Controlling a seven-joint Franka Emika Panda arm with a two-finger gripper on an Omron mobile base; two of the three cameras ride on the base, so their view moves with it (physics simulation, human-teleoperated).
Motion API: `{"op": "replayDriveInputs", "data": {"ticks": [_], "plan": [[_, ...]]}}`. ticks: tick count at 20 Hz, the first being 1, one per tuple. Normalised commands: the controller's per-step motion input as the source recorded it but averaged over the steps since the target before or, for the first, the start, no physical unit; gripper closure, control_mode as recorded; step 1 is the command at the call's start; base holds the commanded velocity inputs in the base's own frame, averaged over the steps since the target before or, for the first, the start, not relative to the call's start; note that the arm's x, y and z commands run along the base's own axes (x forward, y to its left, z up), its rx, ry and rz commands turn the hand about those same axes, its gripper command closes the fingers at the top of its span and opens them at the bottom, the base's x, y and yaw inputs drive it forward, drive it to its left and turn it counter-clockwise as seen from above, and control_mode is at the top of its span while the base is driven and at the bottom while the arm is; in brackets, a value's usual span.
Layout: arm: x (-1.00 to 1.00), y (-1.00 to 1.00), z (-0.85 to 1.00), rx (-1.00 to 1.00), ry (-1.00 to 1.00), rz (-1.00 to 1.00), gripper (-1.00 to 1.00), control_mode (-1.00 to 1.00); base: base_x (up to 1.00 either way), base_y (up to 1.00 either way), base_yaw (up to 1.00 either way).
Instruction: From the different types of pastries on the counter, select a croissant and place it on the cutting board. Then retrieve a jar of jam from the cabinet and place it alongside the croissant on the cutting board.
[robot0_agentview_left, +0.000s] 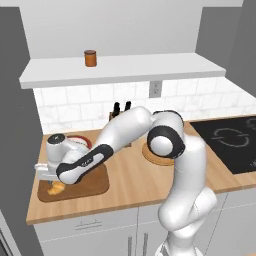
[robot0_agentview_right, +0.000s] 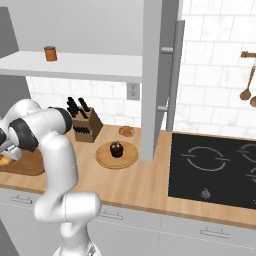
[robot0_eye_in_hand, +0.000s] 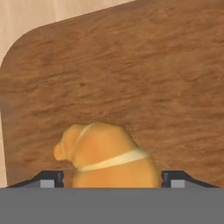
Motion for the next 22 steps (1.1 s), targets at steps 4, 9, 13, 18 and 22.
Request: {"op": "replayDriveInputs", "data": {"ticks": [4, 9, 13, 18, 22], "plan": [[0.0, -0.16, 0.17, 0.01, 0.0, 0.0, -1.0, -1.0, 0.0, 0.0, 0.0], [-0.01, -0.56, 0.47, 0.04, -0.01, 0.0, -1.0, -1.0, 0.0, 0.0, 0.0], [0.0, -0.91, 0.24, 0.01, -0.01, 0.0, -1.0, -1.0, 0.0, 0.0, 0.0], [0.05, -0.88, -0.11, -0.06, 0.0, 0.0, -1.0, -1.0, 0.0, 0.0, 0.0], [0.07, -0.67, -0.14, -0.15, 0.0, 0.0, -1.0, -1.0, 0.0, 0.0, 0.0]]}}
